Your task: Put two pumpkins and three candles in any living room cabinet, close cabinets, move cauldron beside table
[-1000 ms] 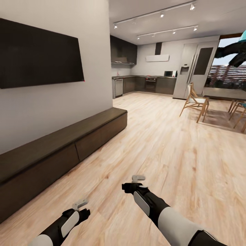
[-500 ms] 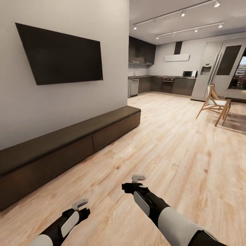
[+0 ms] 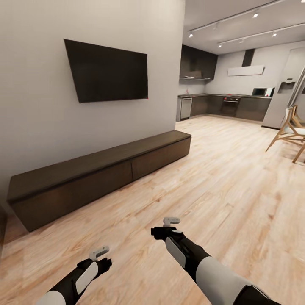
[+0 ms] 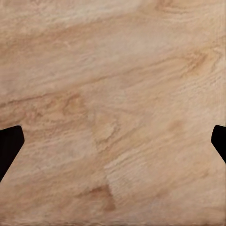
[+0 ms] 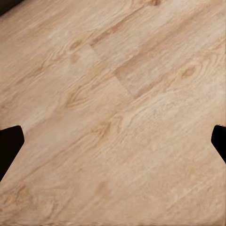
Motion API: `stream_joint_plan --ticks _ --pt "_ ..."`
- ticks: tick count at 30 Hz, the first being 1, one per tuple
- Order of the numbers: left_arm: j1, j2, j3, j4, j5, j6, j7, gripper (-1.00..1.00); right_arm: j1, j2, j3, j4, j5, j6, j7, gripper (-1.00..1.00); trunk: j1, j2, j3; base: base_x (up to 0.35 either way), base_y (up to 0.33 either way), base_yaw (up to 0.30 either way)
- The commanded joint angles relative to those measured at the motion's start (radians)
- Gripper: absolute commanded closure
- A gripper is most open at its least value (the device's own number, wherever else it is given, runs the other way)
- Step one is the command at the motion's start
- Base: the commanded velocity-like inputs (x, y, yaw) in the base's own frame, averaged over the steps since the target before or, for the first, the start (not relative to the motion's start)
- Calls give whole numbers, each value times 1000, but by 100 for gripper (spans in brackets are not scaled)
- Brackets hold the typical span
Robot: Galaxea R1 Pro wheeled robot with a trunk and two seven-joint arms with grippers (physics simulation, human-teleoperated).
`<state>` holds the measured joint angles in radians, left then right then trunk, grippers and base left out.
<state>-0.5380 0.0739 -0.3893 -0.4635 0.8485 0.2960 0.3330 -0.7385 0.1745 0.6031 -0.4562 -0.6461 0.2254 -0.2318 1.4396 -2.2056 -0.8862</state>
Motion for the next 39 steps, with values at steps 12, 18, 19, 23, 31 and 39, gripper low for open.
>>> stream_joint_plan --ticks 12,18,19,23,31,39 --pt "0 2 -8 -3 9 2 9 -100 -1 0 5 -1 -4 3 -7 -100 -1 0 -1 -50 -267 292" --pt "0 3 -8 -3 9 2 9 -100 -1 0 6 -1 -4 3 -6 -100 -1 0 -1 141 -281 292" --pt "0 3 -8 -3 9 2 9 -100 -1 0 6 -1 -4 3 -6 -100 -1 0 -1 178 -278 292" --pt "0 3 -8 -3 9 2 9 -100 -1 0 6 0 -4 3 -6 -100 -1 0 -1 184 -277 292" --pt "0 3 -8 -3 9 2 9 -100 -1 0 7 11 -3 3 -6 -100 -1 0 -1 141 -194 292" --pt "0 3 -8 3 9 2 9 -100 -1 0 7 11 -3 3 -6 -100 -1 0 -1 12 -15 292"
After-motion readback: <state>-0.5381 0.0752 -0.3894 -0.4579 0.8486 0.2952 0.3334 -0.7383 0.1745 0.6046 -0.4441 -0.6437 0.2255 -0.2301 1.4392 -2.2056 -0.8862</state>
